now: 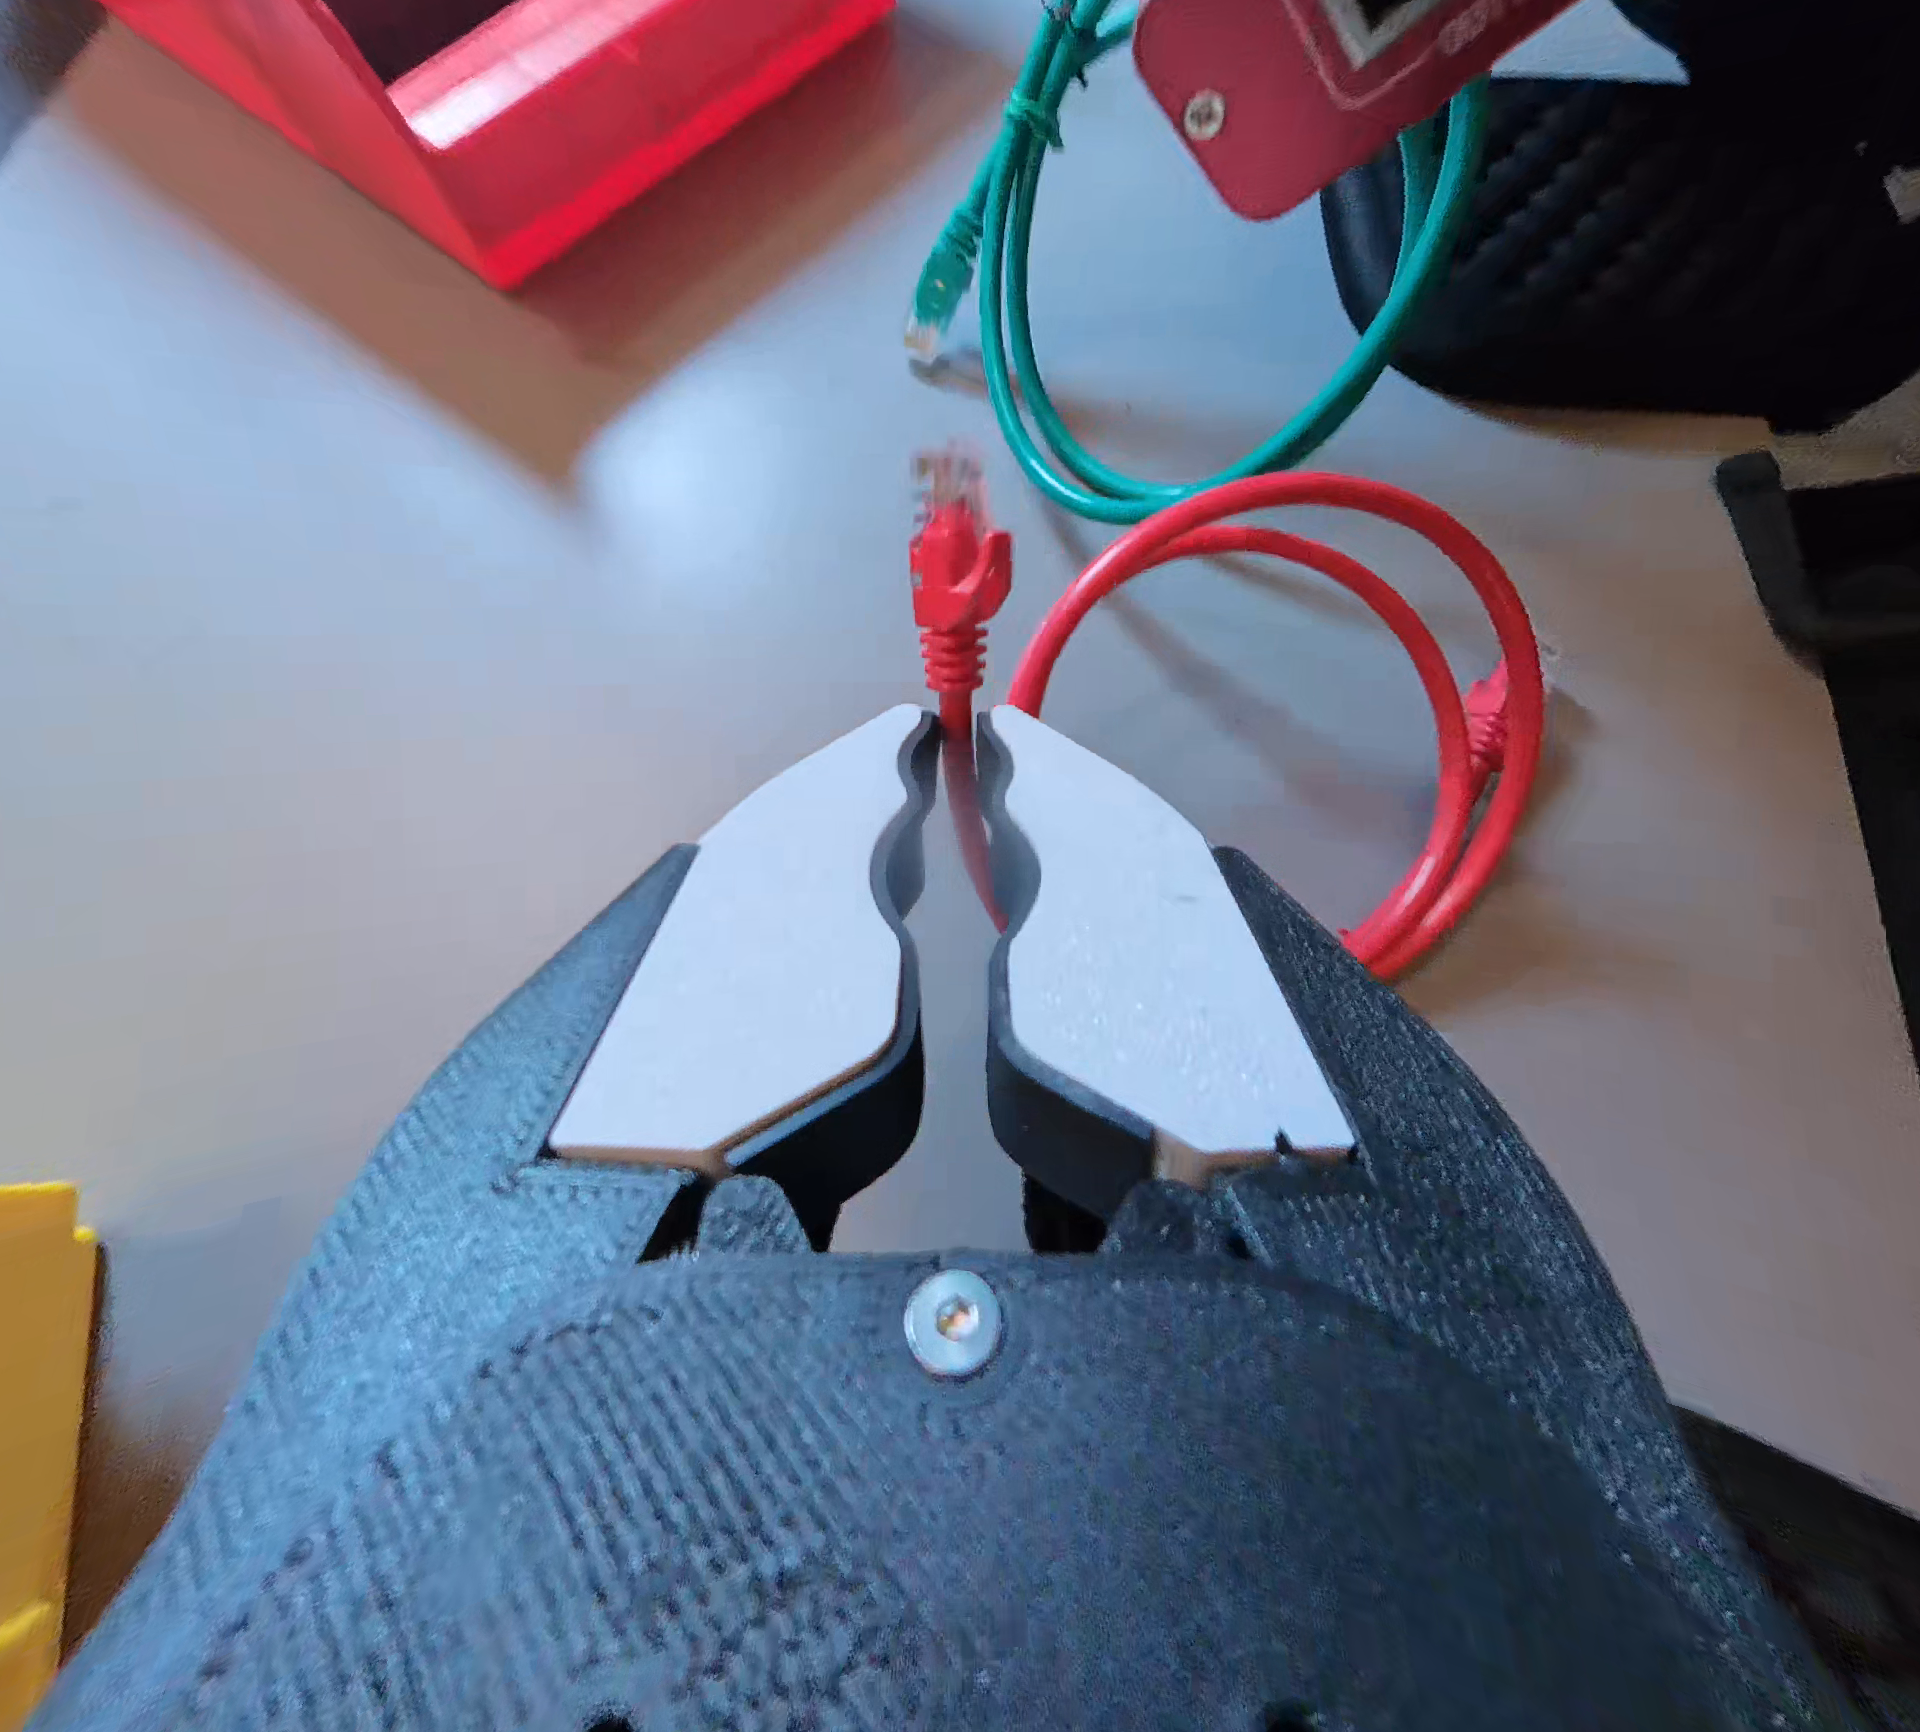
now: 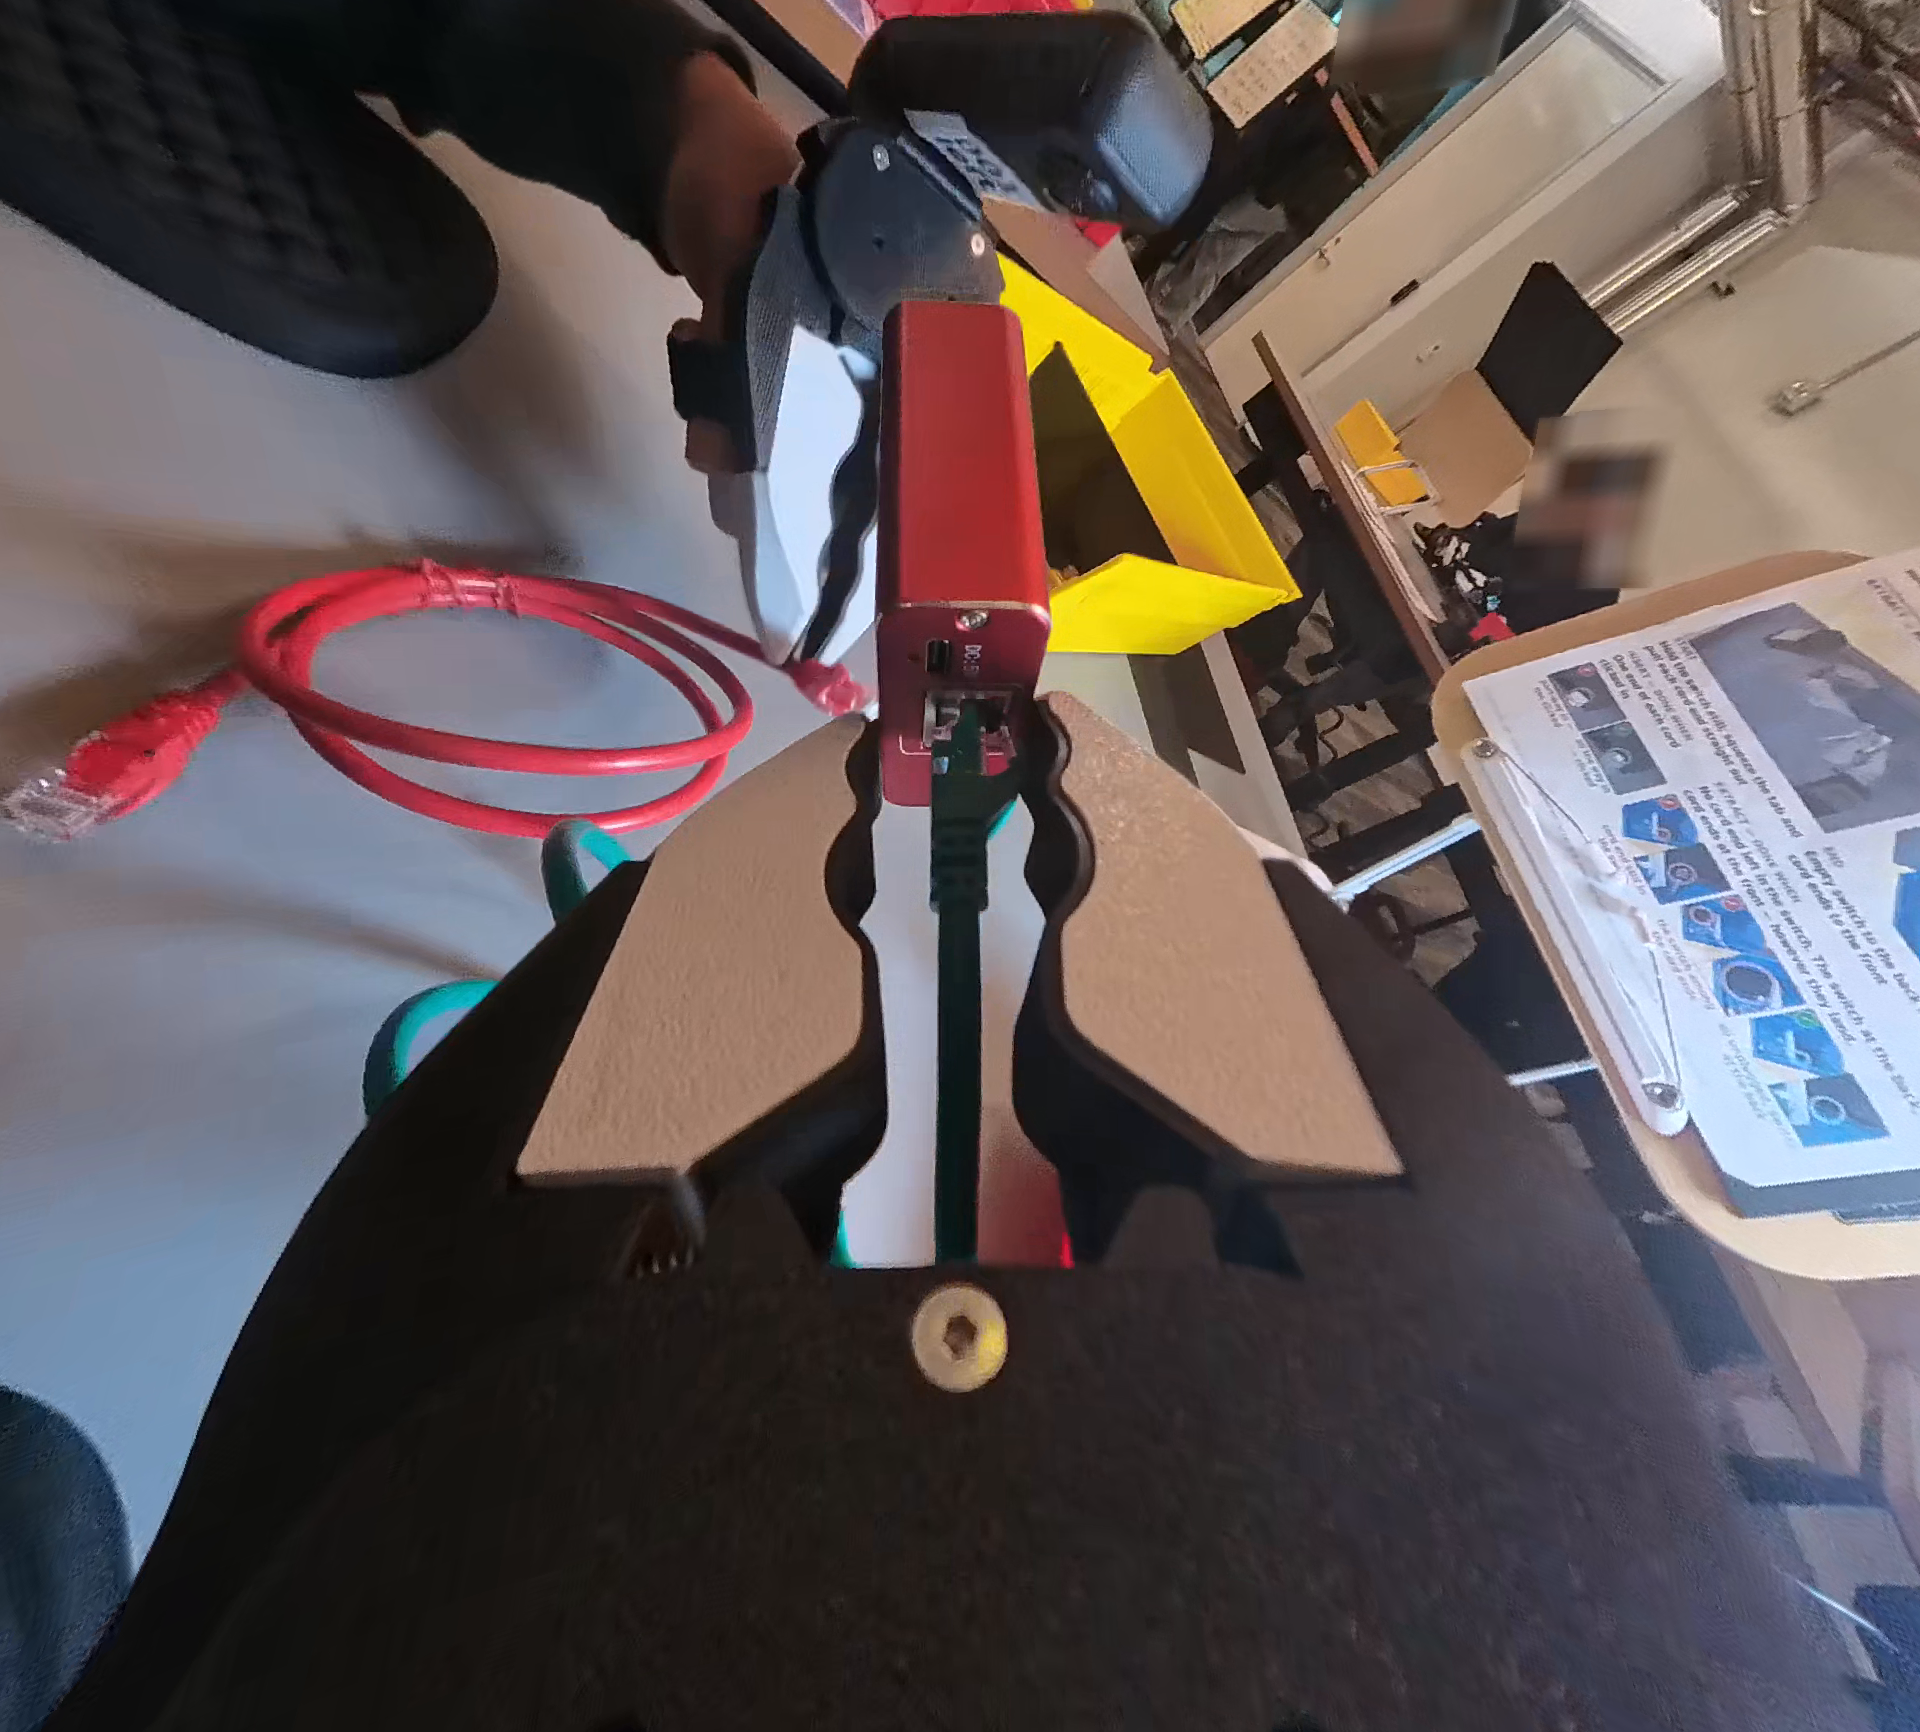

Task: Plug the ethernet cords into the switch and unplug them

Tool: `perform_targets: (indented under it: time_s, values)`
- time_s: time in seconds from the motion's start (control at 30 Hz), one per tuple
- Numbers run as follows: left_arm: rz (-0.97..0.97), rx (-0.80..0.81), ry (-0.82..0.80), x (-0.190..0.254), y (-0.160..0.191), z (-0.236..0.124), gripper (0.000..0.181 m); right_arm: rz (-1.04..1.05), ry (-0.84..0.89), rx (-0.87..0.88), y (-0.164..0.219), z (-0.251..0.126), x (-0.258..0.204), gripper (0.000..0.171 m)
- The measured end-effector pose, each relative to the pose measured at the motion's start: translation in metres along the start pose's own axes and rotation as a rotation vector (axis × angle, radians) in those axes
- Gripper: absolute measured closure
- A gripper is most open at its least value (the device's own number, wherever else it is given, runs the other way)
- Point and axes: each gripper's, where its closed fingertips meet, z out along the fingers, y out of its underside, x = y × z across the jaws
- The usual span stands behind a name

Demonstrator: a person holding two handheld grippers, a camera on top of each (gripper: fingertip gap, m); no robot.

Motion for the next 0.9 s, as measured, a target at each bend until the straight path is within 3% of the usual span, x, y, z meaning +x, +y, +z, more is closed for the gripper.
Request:
perform_targets:
  time_s: [0.1, 0.23, 0.4, 0.5, 0.6, 0.77, 0.9]
  values:
    - [-0.02, 0.068, -0.044, -0.004, -0.005, 0.0, 0.174, -0.013, 0.012, -0.011, 0.004, -0.006, -0.003, 0.146]
    - [0.014, 0.087, -0.099, -0.003, -0.006, 0.003, 0.158, -0.022, 0.085, -0.018, 0.007, -0.01, 0.003, 0.146]
    - [0.209, 0.324, -0.259, 0.003, -0.056, -0.016, 0.136, 0.008, 0.082, 0.073, -0.012, -0.008, 0.004, 0.146]
    - [0.35, 0.453, -0.269, 0.027, -0.085, -0.031, 0.137, 0.017, 0.004, 0.089, -0.023, -0.003, -0.004, 0.146]
    - [0.415, 0.491, -0.236, 0.047, -0.092, -0.034, 0.153, 0.089, -0.071, 0.108, -0.032, 0.005, -0.01, 0.146]
    - [0.296, 0.507, -0.148, 0.04, -0.077, -0.036, 0.154, 0.176, -0.122, 0.027, -0.028, 0.02, -0.013, 0.145]
    - [0.224, 0.534, -0.097, 0.03, -0.065, -0.033, 0.154, 0.24, -0.165, -0.025, -0.029, 0.027, -0.014, 0.131]
